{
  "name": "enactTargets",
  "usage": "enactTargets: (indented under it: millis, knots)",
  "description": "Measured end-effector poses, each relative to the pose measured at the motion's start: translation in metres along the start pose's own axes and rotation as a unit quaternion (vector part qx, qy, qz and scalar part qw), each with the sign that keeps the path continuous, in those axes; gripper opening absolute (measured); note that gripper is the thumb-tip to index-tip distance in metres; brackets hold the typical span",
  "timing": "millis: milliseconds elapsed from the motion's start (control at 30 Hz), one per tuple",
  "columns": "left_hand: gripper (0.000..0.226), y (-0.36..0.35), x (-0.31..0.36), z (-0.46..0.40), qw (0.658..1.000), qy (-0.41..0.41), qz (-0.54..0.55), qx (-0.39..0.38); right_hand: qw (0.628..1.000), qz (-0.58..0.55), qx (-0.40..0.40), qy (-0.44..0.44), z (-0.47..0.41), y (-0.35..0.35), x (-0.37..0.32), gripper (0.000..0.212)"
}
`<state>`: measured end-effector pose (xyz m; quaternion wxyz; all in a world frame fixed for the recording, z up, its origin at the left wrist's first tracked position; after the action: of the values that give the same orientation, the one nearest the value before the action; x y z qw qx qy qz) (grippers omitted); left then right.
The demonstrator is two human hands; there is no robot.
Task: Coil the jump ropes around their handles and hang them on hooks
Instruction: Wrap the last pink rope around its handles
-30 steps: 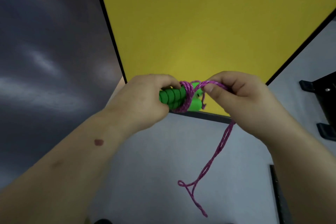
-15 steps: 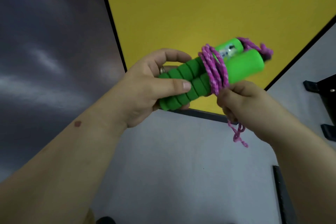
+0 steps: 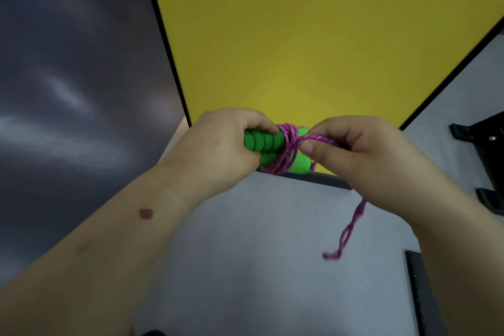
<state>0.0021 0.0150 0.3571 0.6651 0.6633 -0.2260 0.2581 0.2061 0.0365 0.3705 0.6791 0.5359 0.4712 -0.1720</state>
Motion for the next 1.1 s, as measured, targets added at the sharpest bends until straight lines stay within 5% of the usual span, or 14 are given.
enactTargets:
  millis: [167, 367, 433, 500, 567, 600, 700, 767, 833, 933, 1100]
  knots:
    - [0.044, 0.009, 0.009, 0.004, 0.990, -0.002, 0.082, -0.112, 0.993, -0.029, 0.116, 0.011, 0.000, 0.008, 0.004, 0.011]
    - [0.039, 0.010, 0.004, 0.005, 0.949, 0.000, 0.256, -0.185, 0.985, -0.150, 0.072, -0.034, -0.005, 0.012, 0.021, 0.030]
    - [0.040, 0.006, 0.001, 0.005, 0.913, 0.001, 0.343, -0.221, 0.970, -0.225, 0.018, -0.085, -0.003, 0.011, 0.032, 0.036]
    - [0.041, 0.004, 0.002, 0.004, 0.845, 0.021, 0.473, -0.249, 0.978, -0.180, -0.016, -0.100, 0.001, 0.007, 0.043, 0.045]
    - [0.039, 0.005, 0.005, 0.002, 0.798, 0.037, 0.562, -0.215, 0.976, -0.197, -0.039, -0.089, 0.002, -0.002, 0.038, 0.013]
    - [0.036, 0.005, 0.007, 0.001, 0.790, 0.049, 0.583, -0.181, 0.966, -0.237, -0.058, -0.091, 0.001, -0.007, 0.037, 0.016]
    - [0.030, 0.001, 0.003, -0.005, 0.833, 0.087, 0.544, -0.058, 0.963, -0.221, -0.093, -0.121, -0.001, -0.023, 0.026, 0.029]
    - [0.028, 0.000, -0.007, -0.008, 0.923, 0.069, 0.377, 0.043, 0.973, -0.143, -0.123, -0.131, 0.001, -0.026, 0.022, 0.028]
    - [0.030, 0.000, -0.012, -0.007, 0.978, 0.024, 0.178, 0.105, 0.984, -0.035, -0.131, -0.113, 0.002, -0.025, 0.017, 0.025]
    - [0.033, -0.003, -0.011, -0.007, 0.995, -0.015, 0.060, 0.083, 0.992, 0.010, -0.104, -0.065, 0.002, -0.016, 0.012, 0.026]
    - [0.042, -0.001, -0.003, -0.004, 0.996, -0.036, 0.069, -0.042, 1.000, 0.021, -0.018, 0.001, 0.005, 0.003, 0.000, 0.007]
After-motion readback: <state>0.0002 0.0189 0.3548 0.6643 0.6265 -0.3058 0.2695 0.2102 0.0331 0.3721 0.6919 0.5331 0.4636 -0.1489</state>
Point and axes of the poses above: each hand's wrist, its own z-axis away from the middle knuckle, its own y-axis out of the back of the hand, x = y × z, the point moved 3 cm from there along -z, towards the middle knuckle, and after that the axes turned 3 degrees about y, right-handed, at the moved point
